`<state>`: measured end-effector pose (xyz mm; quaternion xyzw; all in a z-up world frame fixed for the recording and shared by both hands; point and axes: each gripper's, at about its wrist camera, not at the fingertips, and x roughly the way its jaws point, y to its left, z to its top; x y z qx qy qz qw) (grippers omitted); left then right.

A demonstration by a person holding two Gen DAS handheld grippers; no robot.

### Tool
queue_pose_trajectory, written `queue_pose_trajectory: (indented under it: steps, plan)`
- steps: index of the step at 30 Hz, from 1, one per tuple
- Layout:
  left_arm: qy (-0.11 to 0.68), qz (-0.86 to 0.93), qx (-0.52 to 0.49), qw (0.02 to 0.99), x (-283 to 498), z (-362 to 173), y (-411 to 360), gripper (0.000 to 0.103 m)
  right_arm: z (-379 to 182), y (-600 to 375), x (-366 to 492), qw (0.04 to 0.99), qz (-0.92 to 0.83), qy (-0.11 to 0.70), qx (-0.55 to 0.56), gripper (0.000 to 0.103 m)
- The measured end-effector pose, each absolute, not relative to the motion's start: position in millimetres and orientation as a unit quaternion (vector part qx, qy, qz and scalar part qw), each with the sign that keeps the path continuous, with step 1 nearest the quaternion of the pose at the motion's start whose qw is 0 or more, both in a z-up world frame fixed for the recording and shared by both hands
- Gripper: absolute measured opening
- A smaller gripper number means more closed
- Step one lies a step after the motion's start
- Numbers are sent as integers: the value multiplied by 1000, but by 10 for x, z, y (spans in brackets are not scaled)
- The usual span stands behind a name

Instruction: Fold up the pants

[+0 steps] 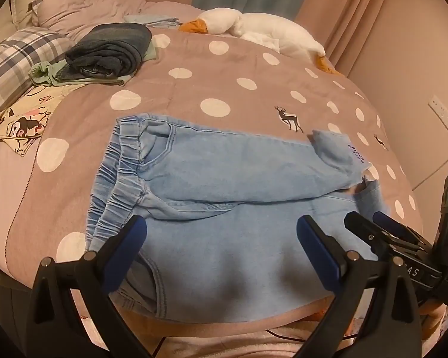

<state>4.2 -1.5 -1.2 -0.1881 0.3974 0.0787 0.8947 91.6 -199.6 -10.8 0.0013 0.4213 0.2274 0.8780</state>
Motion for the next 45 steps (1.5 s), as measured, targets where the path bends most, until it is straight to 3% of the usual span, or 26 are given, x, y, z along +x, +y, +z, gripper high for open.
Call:
queue_pose_trajectory:
  steps: [45]
  plan:
    - [394,80,-180,898,-12,-34,22,100,-132,-2010,939,874,223,432,11,103]
